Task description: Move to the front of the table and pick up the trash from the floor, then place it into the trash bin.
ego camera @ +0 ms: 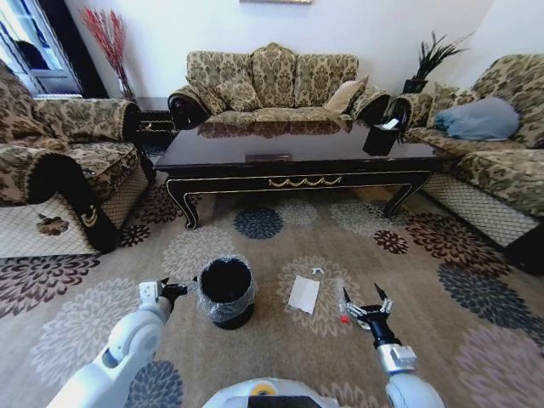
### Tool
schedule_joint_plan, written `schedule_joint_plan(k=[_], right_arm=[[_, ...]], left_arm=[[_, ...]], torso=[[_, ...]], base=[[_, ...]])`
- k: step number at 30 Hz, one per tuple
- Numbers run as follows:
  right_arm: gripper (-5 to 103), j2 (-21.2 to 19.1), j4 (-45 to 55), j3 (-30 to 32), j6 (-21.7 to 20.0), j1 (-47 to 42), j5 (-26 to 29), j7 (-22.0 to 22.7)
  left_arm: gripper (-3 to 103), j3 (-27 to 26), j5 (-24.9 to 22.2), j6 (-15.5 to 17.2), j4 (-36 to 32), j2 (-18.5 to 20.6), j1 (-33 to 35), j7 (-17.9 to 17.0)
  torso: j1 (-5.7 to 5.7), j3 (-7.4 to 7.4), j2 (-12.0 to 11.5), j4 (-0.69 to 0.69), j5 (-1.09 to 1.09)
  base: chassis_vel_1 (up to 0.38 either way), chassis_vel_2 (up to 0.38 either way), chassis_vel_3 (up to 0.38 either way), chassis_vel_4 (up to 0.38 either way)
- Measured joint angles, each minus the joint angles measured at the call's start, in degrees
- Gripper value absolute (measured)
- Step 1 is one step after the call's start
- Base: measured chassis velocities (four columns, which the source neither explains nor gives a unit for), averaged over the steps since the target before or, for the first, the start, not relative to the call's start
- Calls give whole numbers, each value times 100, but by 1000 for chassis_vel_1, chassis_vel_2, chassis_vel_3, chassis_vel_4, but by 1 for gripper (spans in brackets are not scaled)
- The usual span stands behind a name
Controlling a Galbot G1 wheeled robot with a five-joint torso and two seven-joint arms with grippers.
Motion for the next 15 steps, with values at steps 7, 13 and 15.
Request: schedule_joint_plan(k=[7, 13, 15], right_arm=[[100, -25, -8, -45, -56, 20, 28, 3], [100, -12, 25, -69, -83, 8, 11, 31], [100, -15, 29, -67, -83, 5, 10, 35]], left_arm=[[100, 398, -285, -27, 441, -171, -549, 118], [100, 694, -515, 60, 716, -310, -945, -102], [100, 716, -541, 92, 746, -320, -972, -155]], torso=[[0, 0, 0, -1, 0], [0, 1, 0, -2, -1], [0, 0, 0, -1, 0]], base=[[0, 0, 0, 0], [0, 0, 0, 0], [0, 0, 0, 0]])
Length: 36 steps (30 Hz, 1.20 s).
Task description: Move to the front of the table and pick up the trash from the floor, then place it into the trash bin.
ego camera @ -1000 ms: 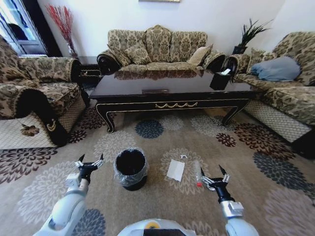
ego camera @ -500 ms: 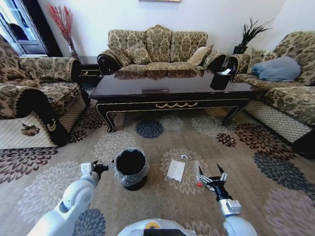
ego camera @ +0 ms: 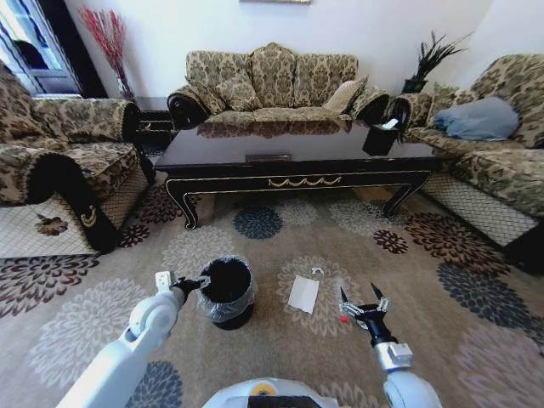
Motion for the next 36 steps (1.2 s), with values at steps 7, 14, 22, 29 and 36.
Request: schedule_joint_plan(k=[7, 14, 22, 29, 36], right_arm=[[100, 6, 16, 28, -3, -38, 2, 17], [100, 28, 30, 18, -3, -70, -2, 18], [100, -12, 14, 30, -5, -36, 35, 41], [100, 9, -16, 7, -5, -38, 37, 40], [100, 10, -20, -9, -7, -16, 58, 43]], left_arm=[[100, 125, -552, 255, 250, -55, -181, -311], [100, 219, -1025, 381, 455, -126, -468, -650], [97, 329, -1468, 390, 695, -151, -686, -977], [82, 406, -1600, 390, 850, -165, -761, -1119], [55, 415, -1594, 390, 864, -206, -751, -1138]], torso=[[1, 0, 0, 1, 0], [1, 0, 0, 0, 1], [1, 0, 0, 1, 0], [1, 0, 0, 1, 0], [2, 0, 1, 1, 1]], base=[[0, 0, 0, 0], [0, 0, 0, 0], [0, 0, 0, 0], [0, 0, 0, 0], [0, 0, 0, 0]])
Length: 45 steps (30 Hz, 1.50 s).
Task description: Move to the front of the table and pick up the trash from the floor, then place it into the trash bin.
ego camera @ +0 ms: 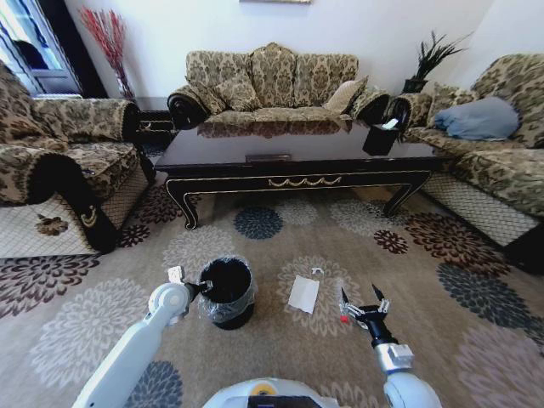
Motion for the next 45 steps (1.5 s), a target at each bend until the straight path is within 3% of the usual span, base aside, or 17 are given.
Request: schedule_joint_plan(k=[4, 8, 10, 14, 25, 30, 34, 39, 40, 45], right_arm=[[100, 10, -12, -17, -1, 2, 2, 1], [100, 7, -24, -15, -1, -6, 12, 2], [100, 4, -27, -12, 0, -9, 13, 3], [100, 5, -57, -9, 9, -8, 13, 9], [100, 10, -89, -7, 31, -21, 21, 12], [100, -130, -64, 35, -181, -6, 73, 87], [100, -406, -110, 57, -381, 26, 179, 93], [100, -846, -385, 52, -437, 62, 505, -46], [100, -1206, -712, 53, -372, 71, 766, -257], [100, -1693, -1453, 19, -87, 132, 897, -610]], left_arm=[[44, 10, 20, -6, -17, -4, 24, -8], [23, -8, 71, -14, -39, -47, 94, -27], [23, -17, 74, -15, -56, -57, 113, -57], [6, -48, 70, 0, -168, -60, 194, -139], [4, -159, 7, 41, -259, 112, 220, -176], [0, -300, -125, 27, -531, 326, 371, -352], [0, -440, -478, 28, -893, 543, 587, -672], [0, -593, -747, 17, -1184, 704, 747, -820], [0, -678, -850, 16, -1292, 795, 842, -860], [0, -787, -941, 13, -1400, 878, 1020, -875]], torso=[[0, 0, 0, 0, 0], [0, -1, 1, 0, 2], [0, -1, 1, 1, 2], [0, 0, 1, 1, 1], [1, 1, -1, -2, -5], [1, 1, -1, -1, -3], [1, 1, -1, 0, -3], [1, 0, -1, -1, -1], [1, 1, -1, 1, 1], [1, 0, -1, -1, -1]], base=[[0, 0, 0, 0], [0, 0, 0, 0], [0, 0, 0, 0], [0, 0, 0, 0], [0, 0, 0, 0], [0, 0, 0, 0], [0, 0, 0, 0], [0, 0, 0, 0], [0, 0, 0, 0], [0, 0, 0, 0]])
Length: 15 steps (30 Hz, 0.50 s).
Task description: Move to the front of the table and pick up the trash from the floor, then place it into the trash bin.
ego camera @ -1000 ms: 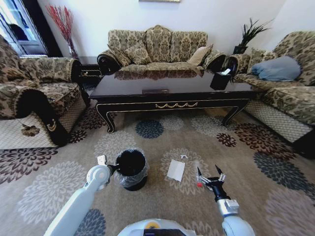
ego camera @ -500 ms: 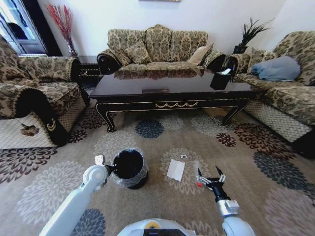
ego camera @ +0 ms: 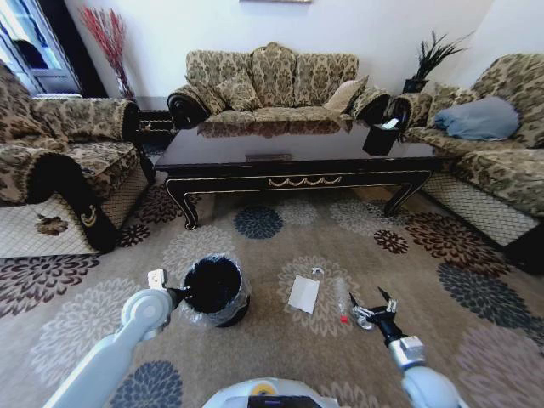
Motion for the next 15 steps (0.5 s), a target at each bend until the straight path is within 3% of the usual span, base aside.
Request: schedule_joint_plan(k=[3, 11, 14, 15], right_arm=[[100, -353, -907, -155, 528, 274, -417, -300], [102, -718, -1595, -683, 886, 719, -502, -564], [89, -857, -1997, -934, 1124, 912, -732, -647], [89, -857, -1997, -934, 1124, 912, -732, -647]], left_arm=[[0, -159, -86, -1, -102, 2, 172, 0], [0, -528, -106, -6, -375, 37, 723, -11], [0, -735, -100, -8, -438, 9, 930, -13], [0, -735, -100, -8, -438, 9, 930, -13]], torso=[[0, 0, 0, -1, 2], [0, -1, 0, 3, 2], [0, -1, 0, 0, 2], [0, -1, 0, 0, 2]], base=[[0, 0, 0, 0], [0, 0, 0, 0], [0, 0, 0, 0], [0, 0, 0, 0]])
